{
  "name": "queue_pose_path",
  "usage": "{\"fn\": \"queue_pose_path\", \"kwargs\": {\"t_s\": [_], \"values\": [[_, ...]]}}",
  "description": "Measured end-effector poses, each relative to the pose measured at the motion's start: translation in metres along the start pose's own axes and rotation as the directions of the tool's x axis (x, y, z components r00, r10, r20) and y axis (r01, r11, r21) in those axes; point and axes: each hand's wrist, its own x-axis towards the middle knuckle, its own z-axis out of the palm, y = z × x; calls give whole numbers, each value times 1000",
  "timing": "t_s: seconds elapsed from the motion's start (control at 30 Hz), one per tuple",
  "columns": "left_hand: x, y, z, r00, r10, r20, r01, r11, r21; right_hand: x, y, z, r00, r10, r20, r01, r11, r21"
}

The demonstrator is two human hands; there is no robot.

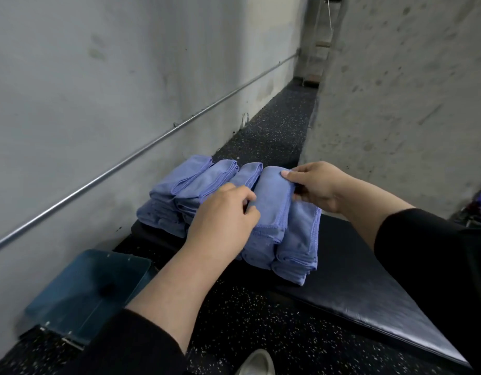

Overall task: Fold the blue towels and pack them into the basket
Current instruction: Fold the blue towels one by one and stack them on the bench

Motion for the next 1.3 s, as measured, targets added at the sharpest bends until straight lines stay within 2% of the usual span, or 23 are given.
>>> {"fn": "queue_pose_path", "kwargs": {"t_s": [0.07,0.1,0.2,0.27,0.37,0.53,0.63,0.8,0.9,0.97,1.1,1.2,1.3], "values": [[3,1,6,994,78,80,-83,995,57,7,2,5,999,-33,-39,29,996,-88],[4,1,9,986,97,134,-110,989,94,10,3,6,995,-72,-71,56,977,-208],[4,2,18,947,66,314,-145,961,236,13,9,7,967,-222,-126,103,791,-603],[5,4,20,936,43,350,-144,953,268,15,13,6,957,-258,-133,101,727,-679],[7,8,21,954,59,293,-136,958,251,14,18,3,946,-286,-151,105,714,-693],[7,12,24,957,38,288,-122,952,280,6,19,-2,930,-334,-152,156,735,-659],[6,17,27,976,33,216,-92,959,267,-3,17,-6,917,-372,-145,185,718,-671],[7,38,29,994,106,-10,-104,988,117,-33,17,-23,846,-491,-209,266,727,-633],[7,63,38,988,136,-69,-137,991,-2,-61,31,-45,800,-548,-243,298,715,-633],[6,83,52,983,165,-74,-172,981,-87,-85,49,-66,780,-581,-230,298,670,-680],[-2,131,91,971,240,17,-236,962,-139,-145,91,-127,821,-534,-203,186,585,-789],[-13,164,122,945,286,161,-260,952,-163,-190,116,-182,858,-423,-293,-17,546,-838],[-23,189,152,898,328,293,-297,943,-146,-229,137,-237,894,-235,-381,-243,461,-854]]}}
